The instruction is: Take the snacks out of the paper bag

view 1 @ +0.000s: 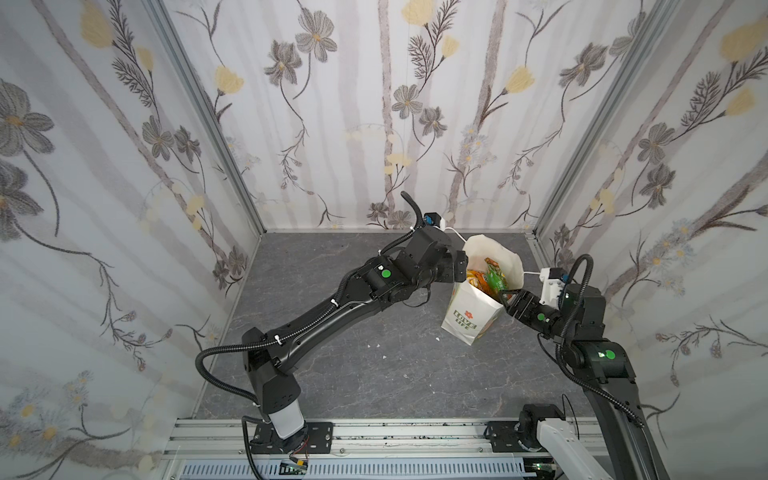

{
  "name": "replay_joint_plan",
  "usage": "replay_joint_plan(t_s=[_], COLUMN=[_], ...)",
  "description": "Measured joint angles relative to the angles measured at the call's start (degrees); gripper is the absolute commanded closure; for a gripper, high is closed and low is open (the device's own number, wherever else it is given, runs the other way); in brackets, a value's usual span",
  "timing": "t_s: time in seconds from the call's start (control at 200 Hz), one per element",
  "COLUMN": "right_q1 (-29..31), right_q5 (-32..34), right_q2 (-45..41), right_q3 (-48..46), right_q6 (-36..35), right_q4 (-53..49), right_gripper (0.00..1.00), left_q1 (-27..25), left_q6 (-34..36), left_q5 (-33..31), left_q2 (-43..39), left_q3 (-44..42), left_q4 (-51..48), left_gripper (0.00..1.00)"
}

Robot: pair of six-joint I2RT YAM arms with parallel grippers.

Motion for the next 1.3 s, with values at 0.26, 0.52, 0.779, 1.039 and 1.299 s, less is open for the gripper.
replay_joint_plan(t_s=[0.26, 0.52, 0.779, 1.039, 1.299], right_q1=[-4.9, -5.2, -4.5, -3.0, -0.9], right_q5=[15.0, 11.3, 6.8, 4.3, 4.0], right_q2=[9.2, 16.1, 19.6, 23.5, 24.3], right_q3=[8.2, 9.5, 9.4, 10.4, 11.3], right_q6=[-0.9, -2.5, -4.1, -5.4, -6.1], right_q4=[0.8, 1.3, 1.4, 1.4, 1.0], right_gripper=[0.18, 0.2, 0.45, 0.66, 0.84], left_q1=[0.0, 1.2, 4.3, 6.0, 6.2], left_q6=[3.2, 10.4, 10.7, 6.9, 4.8], left_q5=[-7.6, -5.6, 3.7, 13.2, 16.0], left_q2=[20.2, 32.1, 35.6, 37.3, 35.8], left_q3=[32.3, 46.7, 45.3, 45.3, 44.1], left_q4=[-13.6, -21.7, -21.8, -21.9, -24.2], left_gripper=[0.13, 0.24, 0.48, 0.82, 1.0])
